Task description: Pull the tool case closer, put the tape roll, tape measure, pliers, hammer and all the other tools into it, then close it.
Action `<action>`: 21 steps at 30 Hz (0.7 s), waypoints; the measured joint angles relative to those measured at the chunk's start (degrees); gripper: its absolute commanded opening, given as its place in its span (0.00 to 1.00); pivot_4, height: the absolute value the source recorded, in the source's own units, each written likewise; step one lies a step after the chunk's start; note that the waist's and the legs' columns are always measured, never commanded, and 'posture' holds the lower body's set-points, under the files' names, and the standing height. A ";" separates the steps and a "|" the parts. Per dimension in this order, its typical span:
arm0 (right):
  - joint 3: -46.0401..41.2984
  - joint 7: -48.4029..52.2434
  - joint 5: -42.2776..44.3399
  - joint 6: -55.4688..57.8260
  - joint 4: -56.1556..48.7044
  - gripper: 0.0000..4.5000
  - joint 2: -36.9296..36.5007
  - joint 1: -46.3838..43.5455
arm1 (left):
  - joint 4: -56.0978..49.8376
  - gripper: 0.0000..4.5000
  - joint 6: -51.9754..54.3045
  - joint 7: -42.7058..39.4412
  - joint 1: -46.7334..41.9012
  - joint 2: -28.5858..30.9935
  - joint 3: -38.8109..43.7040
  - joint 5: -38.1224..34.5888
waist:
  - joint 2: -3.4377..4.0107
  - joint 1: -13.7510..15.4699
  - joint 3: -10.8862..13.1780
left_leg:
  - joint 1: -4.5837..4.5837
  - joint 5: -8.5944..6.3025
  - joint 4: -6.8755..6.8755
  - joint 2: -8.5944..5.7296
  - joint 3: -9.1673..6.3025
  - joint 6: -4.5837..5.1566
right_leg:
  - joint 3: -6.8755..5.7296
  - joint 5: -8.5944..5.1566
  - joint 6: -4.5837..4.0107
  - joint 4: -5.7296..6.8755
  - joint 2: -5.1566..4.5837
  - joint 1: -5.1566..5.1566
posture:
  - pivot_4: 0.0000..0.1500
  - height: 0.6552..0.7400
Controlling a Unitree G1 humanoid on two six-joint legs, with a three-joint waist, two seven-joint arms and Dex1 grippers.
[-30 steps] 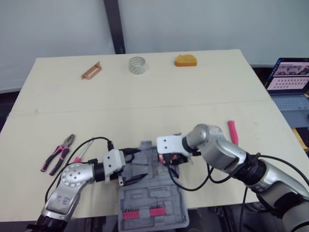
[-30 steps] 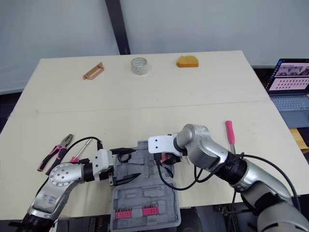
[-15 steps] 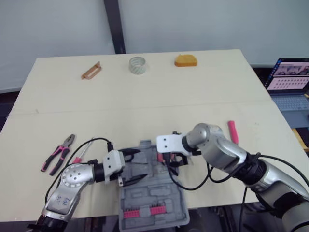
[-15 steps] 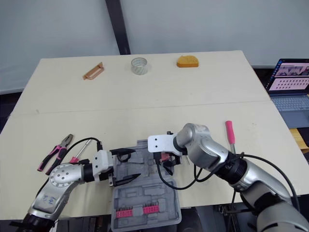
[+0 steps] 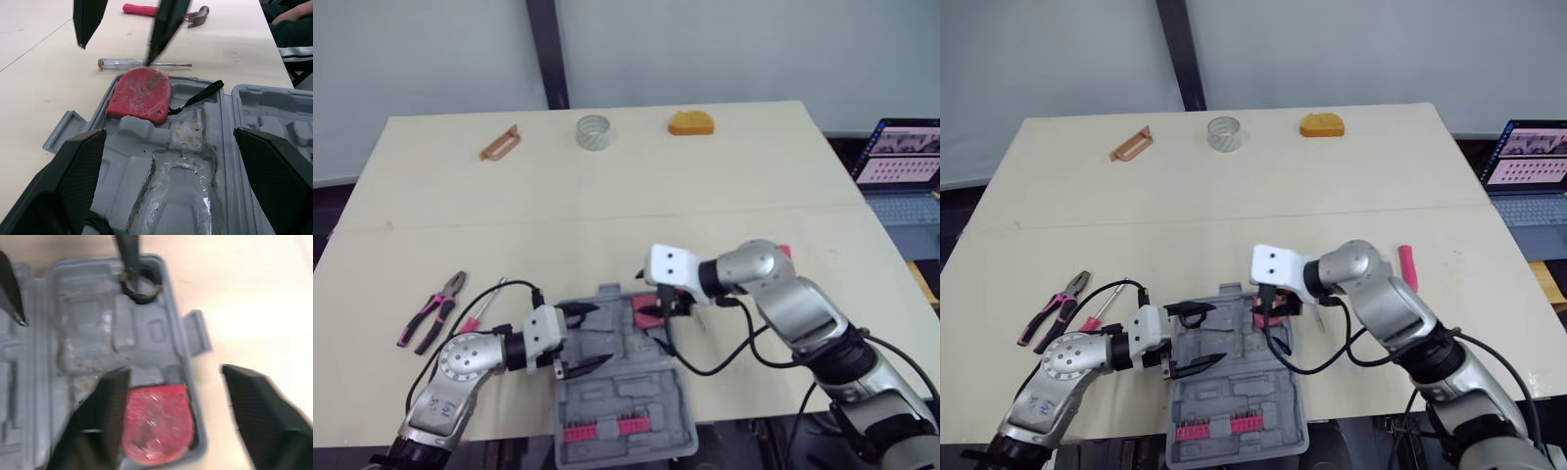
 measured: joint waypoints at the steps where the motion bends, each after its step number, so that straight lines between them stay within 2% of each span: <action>1: -0.25 -0.01 0.50 -0.81 0.62 0.28 0.03 0.68 | 0.00 1.00 0.07 0.01 -0.10 -0.06 -0.02 0.00 | 0.00 -0.02 0.00 | 0.01 0.00 -0.01 0.01 0.00 0.00 | -0.01 0.00 0.00 0.01 0.00 0.00 | 1.00 1.00; 2: -0.40 0.00 1.03 -1.62 1.44 0.21 0.04 1.47 | 0.00 1.00 0.12 0.04 -0.31 -0.20 -0.05 0.00 | 0.00 -0.03 0.00 | 0.01 0.00 -0.01 0.01 0.00 0.00 | -0.03 0.00 0.00 0.01 0.00 0.00 | 1.00 1.00; 12: -0.59 -0.88 2.46 -8.14 5.13 0.21 0.83 5.03 | -0.01 1.00 0.62 0.16 -0.42 -0.46 -0.19 0.01 | 0.00 0.07 0.00 | 0.02 0.00 0.01 0.00 0.00 0.00 | -0.04 0.00 0.00 0.01 -0.01 0.02 | 1.00 1.00; 21: -1.97 0.17 3.90 -18.61 13.51 0.21 1.10 7.85 | -0.07 1.00 0.87 0.12 -0.48 -0.39 -0.18 0.01 | 0.00 -0.01 0.00 | 0.02 0.00 0.02 0.01 0.01 0.00 | -0.04 0.00 0.00 0.00 0.00 0.03 | 1.00 1.00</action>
